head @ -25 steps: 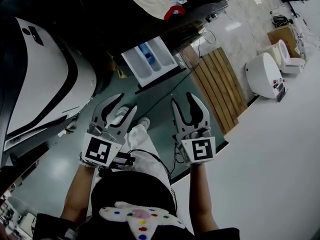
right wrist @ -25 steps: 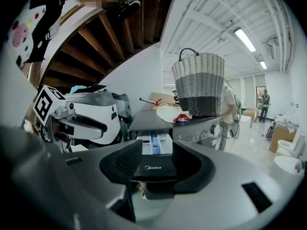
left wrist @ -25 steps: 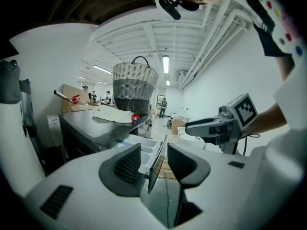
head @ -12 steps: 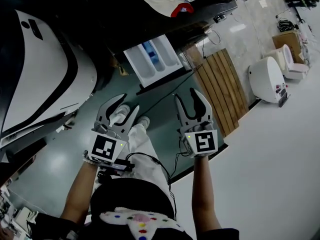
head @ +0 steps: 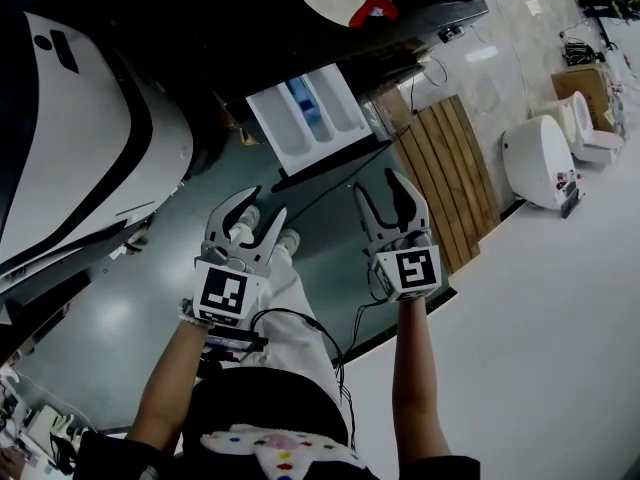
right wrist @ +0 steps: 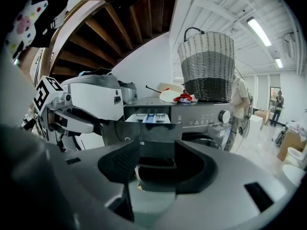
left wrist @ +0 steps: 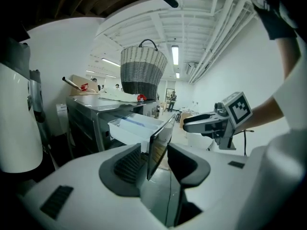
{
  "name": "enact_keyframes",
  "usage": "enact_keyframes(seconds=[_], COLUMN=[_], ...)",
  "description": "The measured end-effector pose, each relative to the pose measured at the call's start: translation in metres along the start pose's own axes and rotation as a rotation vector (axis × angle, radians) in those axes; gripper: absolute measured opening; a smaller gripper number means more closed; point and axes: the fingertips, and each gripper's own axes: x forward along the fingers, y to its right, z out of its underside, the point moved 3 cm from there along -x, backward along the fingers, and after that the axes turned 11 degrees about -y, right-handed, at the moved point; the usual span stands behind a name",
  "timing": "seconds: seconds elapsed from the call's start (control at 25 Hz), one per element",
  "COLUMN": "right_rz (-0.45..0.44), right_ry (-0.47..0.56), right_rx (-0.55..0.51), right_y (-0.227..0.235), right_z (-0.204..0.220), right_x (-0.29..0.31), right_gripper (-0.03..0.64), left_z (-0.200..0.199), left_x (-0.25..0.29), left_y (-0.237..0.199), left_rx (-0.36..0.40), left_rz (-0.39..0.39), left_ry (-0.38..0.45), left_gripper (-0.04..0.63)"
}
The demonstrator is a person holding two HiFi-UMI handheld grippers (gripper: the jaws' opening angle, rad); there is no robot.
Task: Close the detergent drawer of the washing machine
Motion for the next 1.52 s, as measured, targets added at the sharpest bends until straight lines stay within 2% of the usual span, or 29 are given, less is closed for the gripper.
enact_keyframes(seconds=[0.52,0.64,0.96,1.12,1.52], right_rz=[-0.039,-0.053,-0.095,-0.113,-0.111], right_ry=[-0.014,-0.014,-0.027,-0.038,-0.022], right_rx=[-0.002,-0.017,-0.052,-0.083,-0.082], right_y=[0.023,0.026,0.03,0.029,0.029], right_z=[0.009,0.008,0.008,0.006,-0.002], right_x=[0.029,0.033,0.038,0.039,0.042], right_gripper=[0.225,0.225,0.225,0.224,0.216], left_z=[0.014,0.015,0.013,0.007,0.002], left_x=[0.017,0.02,0.024,0.023,0.023], left_y=[0.002,0.008,0.007,0.006,0.007], left_rx=[-0.049,-0.056,-0.05,-0.015,-0.036], left_rz=[-0.044,-0.03,-0.057,-0.063,-0.069], left_ry=[-0.032,-0.02,-0.019,-0.018,0.0], left_gripper=[0.166,0.161,0.149,0.138,0.11])
